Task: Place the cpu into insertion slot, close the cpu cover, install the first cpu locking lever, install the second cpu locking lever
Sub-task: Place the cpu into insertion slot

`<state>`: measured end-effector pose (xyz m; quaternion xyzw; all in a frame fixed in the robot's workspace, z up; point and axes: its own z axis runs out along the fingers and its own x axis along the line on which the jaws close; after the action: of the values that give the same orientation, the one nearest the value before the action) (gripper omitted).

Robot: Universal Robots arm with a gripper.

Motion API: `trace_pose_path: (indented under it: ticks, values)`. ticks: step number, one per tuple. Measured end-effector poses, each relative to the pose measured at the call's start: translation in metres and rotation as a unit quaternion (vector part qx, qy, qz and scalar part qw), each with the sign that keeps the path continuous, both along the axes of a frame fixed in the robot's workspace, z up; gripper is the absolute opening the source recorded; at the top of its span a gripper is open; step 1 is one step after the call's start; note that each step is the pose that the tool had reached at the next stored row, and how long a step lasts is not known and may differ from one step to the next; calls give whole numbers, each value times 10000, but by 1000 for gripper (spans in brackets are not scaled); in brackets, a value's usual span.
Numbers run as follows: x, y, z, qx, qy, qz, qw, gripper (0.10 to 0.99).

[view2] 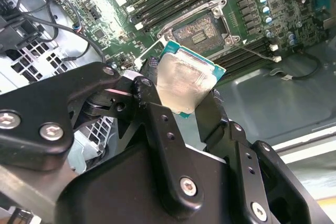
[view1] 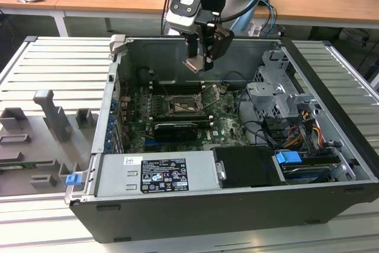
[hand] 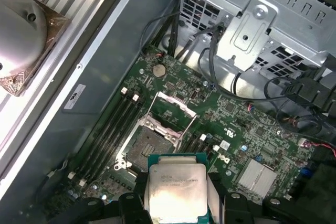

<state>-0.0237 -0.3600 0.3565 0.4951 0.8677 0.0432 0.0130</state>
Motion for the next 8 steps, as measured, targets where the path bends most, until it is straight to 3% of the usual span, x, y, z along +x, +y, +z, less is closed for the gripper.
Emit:
trace_pose_path:
  ticks: [8]
  values:
    - [0,0,-13,0,0,-342,9994,529]
